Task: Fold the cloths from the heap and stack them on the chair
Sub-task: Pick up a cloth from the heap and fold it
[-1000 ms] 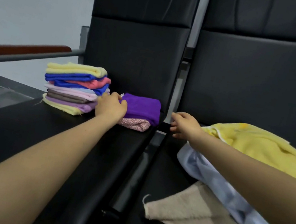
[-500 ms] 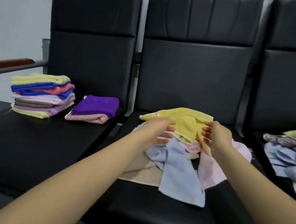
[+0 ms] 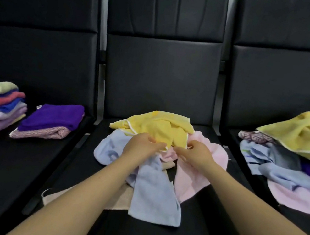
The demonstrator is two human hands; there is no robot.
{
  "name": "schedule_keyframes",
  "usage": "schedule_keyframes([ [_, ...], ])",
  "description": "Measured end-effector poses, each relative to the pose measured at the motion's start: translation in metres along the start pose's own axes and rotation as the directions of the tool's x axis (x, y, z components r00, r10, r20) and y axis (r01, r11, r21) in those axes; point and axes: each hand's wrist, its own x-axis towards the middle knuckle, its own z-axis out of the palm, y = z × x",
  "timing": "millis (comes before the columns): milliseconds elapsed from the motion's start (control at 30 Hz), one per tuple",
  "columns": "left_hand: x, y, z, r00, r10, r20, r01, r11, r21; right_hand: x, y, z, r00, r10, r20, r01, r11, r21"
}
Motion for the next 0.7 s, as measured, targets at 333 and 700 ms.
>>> schedule_keyframes([
  [333, -0.003, -0.013, -0.003, 0.935, 0.353, -0.011, -0.327, 0.877, 0.353, 0.01, 0.009, -0.004, 0.998, -0.025, -0.056, 0.04, 0.957, 0.287],
  [700, 0.006, -0.014, -0.009, 0.856, 0.487, -0.175, -0.44, 0.863, 0.25, -0.006, 0.0, -0.012, 0.998, -0.004, -0.057, 0.026, 0.921, 0.39],
])
